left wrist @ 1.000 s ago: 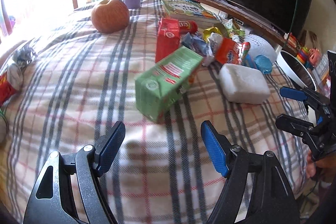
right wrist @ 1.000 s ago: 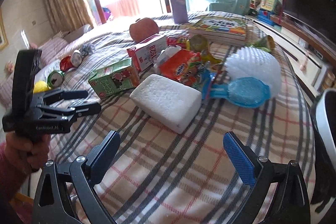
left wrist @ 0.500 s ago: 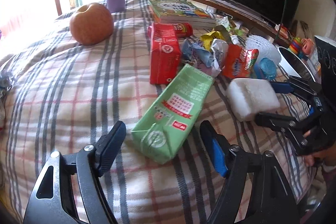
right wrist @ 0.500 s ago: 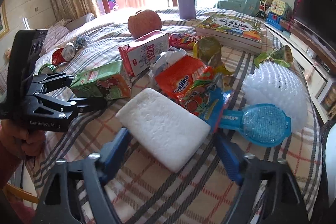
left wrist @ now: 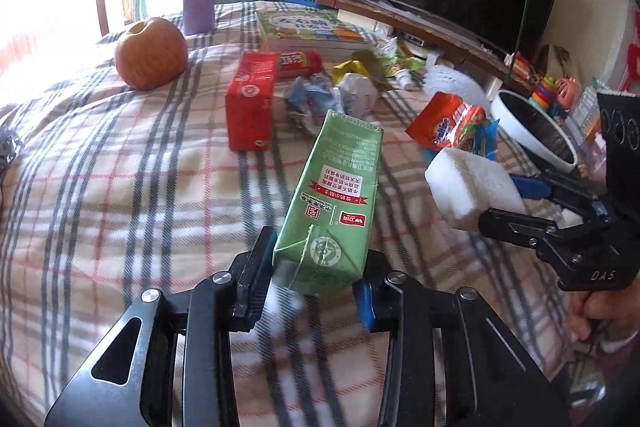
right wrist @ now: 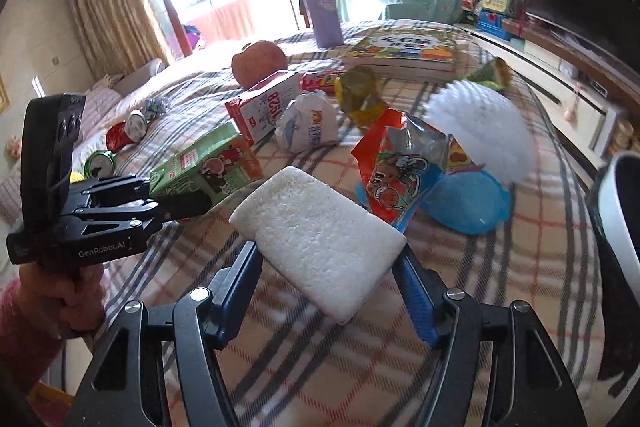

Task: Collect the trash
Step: 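Grasp the green juice carton with the left tool while the right tool grasps the white sponge, then lift the carton and sponge and carry them over the trash bin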

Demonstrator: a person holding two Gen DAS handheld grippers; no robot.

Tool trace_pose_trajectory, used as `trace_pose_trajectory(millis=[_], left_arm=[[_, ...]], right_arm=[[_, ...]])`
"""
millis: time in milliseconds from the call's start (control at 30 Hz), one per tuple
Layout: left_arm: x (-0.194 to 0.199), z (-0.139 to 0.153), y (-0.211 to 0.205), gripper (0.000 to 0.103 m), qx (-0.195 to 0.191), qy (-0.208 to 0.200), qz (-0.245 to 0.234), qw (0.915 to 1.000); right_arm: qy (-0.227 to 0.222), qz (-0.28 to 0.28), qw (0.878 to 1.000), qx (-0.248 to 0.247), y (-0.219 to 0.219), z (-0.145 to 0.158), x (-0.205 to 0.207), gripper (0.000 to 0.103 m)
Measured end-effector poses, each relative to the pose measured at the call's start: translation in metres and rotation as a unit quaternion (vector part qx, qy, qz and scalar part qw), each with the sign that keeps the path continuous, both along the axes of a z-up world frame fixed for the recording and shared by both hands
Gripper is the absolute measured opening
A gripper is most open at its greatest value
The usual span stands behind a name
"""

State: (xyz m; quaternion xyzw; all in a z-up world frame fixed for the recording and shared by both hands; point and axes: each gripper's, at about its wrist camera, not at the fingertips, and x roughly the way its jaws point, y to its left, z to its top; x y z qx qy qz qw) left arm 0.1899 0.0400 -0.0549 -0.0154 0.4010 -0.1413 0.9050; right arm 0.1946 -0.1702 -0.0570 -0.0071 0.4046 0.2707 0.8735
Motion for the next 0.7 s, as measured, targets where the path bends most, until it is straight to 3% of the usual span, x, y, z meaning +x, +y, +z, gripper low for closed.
trace_pose_trajectory(millis=[200, 433, 567, 700], left_arm=[[-0.018, 0.004, -0.027, 0.034, -0.03, 0.001, -0.019, 0.9994], [-0.026, -0.001, -0.05, 0.034, -0.035, 0.009, -0.035, 0.9987], [-0.031, -0.002, -0.048, 0.034, -0.036, 0.012, -0.031, 0.9988], [-0.033, -0.003, -0.041, 0.034, -0.038, 0.016, -0.022, 0.9989]], right_arm=[[0.012, -0.027, 0.999, 0.037, -0.032, 0.001, -0.022, 0.069], [0.046, -0.038, 0.996, 0.062, -0.052, -0.009, -0.031, 0.074], [0.036, -0.045, 0.996, 0.068, -0.061, -0.003, -0.036, 0.075], [0.011, -0.016, 0.998, 0.068, -0.055, 0.004, -0.041, 0.075]])
